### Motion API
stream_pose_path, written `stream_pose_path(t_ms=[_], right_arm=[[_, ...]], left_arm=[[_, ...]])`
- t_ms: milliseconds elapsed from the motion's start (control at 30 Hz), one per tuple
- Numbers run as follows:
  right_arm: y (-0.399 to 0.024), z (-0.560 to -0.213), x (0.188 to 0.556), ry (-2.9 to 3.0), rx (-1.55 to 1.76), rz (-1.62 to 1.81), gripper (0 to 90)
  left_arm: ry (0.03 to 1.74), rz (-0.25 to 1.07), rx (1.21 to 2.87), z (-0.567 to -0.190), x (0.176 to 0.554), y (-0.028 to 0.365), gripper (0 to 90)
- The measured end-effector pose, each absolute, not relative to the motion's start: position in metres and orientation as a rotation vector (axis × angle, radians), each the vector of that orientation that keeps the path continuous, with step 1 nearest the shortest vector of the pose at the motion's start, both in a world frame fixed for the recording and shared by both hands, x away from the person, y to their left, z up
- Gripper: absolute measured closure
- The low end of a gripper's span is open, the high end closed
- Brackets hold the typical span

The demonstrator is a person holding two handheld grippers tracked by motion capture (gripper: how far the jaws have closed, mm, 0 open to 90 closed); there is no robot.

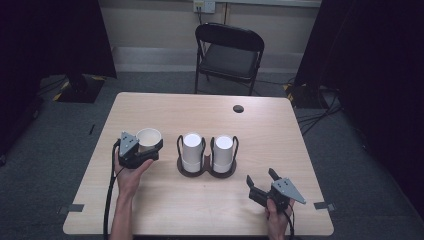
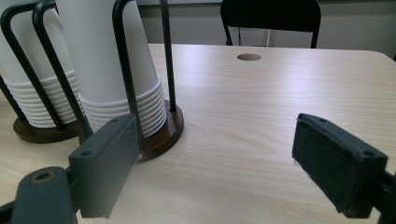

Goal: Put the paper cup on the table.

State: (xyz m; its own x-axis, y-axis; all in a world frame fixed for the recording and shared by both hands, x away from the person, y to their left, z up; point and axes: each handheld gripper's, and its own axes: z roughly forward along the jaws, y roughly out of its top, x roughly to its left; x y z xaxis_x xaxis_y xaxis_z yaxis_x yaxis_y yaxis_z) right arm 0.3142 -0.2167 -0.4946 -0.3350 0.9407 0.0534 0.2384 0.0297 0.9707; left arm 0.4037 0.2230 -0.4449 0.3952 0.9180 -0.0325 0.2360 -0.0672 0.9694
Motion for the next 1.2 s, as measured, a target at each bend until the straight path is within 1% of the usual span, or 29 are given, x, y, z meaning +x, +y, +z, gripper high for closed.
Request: stream_pose_path(t_ms=[133,367,467,533,600,867,1000,1200], right_arm=[[-0.217,-0.495,0.313,1.638,1.211,1.352,13.9],[-0.216,-0.495,0.314,1.647,1.208,1.343,14.0],[-0.216,-0.495,0.314,1.651,1.207,1.34,14.1],[-0.216,-0.494,0.314,1.651,1.209,1.337,14.1],[-0.215,-0.494,0.314,1.651,1.212,1.335,14.3],[-0.215,-0.494,0.315,1.657,1.222,1.318,14.5],[-0.215,-0.494,0.315,1.66,1.221,1.319,14.6],[-0.215,-0.494,0.315,1.658,1.22,1.321,14.6]], left_arm=[[1.07,0.803,1.575,-0.448,0.411,0.226,21.8],[1.073,0.786,1.579,-0.46,0.425,0.229,21.1],[1.088,0.767,1.574,-0.465,0.429,0.231,20.6],[1.127,0.789,1.574,-0.468,0.431,0.232,19.8],[1.131,0.766,1.574,-0.471,0.433,0.234,19.3],[1.144,0.763,1.611,-0.483,0.435,0.236,19.9],[1.135,0.785,1.608,-0.482,0.433,0.237,19.9],[1.148,0.77,1.613,-0.487,0.434,0.24,19.8]])
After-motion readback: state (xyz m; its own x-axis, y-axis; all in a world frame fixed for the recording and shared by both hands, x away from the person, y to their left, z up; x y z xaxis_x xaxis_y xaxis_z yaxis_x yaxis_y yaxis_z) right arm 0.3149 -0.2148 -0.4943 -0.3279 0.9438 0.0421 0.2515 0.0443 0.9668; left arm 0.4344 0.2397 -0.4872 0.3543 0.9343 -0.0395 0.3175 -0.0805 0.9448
